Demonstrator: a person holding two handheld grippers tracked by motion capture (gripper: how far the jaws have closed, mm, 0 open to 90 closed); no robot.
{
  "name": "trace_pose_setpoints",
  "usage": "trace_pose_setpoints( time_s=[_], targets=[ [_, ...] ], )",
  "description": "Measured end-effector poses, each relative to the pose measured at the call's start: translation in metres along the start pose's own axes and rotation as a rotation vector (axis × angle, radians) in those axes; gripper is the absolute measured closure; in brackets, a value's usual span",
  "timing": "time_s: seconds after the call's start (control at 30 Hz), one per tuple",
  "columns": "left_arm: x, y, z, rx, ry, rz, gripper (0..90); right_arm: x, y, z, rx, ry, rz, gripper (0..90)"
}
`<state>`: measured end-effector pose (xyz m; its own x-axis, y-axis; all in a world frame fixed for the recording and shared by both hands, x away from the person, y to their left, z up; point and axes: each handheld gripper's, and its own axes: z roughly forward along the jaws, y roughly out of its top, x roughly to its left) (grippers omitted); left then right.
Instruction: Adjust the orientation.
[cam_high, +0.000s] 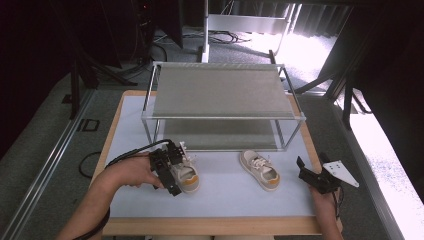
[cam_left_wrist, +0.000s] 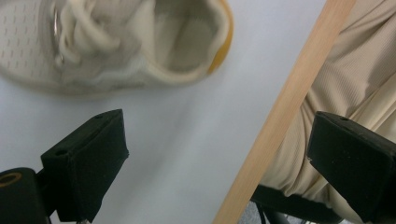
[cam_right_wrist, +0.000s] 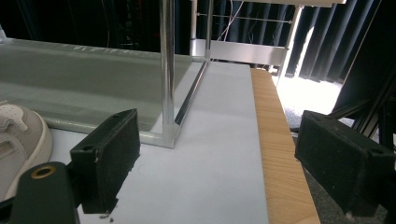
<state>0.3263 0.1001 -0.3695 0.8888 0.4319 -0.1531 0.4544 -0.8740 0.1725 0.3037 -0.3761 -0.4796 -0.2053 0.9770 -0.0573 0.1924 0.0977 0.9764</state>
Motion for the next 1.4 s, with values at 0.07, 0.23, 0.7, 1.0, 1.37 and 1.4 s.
trace_pose_setpoints(
  time_s=[0.07, 0.23, 0.7, 1.0, 1.37, 1.4],
  targets=[
    [-0.002, 0.007, 0.001, -0.005, -0.003, 0.01, 4.8, 0.0, 0.0, 0.0, -0.001, -0.002, 0.0, 13.5],
    [-0.008, 0.024, 0.006, 0.024, -0.011, 0.046, 4.9, 0.0, 0.0, 0.0, -0.001, 0.0, 0.002, 13.5],
    [-0.005, 0.05, 0.036, 0.115, -0.012, 0.075, 24.6, -0.001, 0.0, 0.0, -0.007, 0.014, -0.001, 13.5],
    [0.001, 0.057, 0.054, 0.166, -0.007, 0.072, 53.7, 0.0, 0.0, 0.0, -0.003, 0.012, -0.005, 13.6],
    [0.002, 0.058, 0.063, 0.177, -0.021, 0.13, 67.1, 0.0, 0.0, 0.0, -0.001, 0.014, -0.008, 13.6],
    [0.0, 0.058, 0.062, 0.176, -0.02, 0.162, 71.2, 0.0, 0.0, 0.0, -0.002, 0.014, -0.008, 13.7]
  ],
)
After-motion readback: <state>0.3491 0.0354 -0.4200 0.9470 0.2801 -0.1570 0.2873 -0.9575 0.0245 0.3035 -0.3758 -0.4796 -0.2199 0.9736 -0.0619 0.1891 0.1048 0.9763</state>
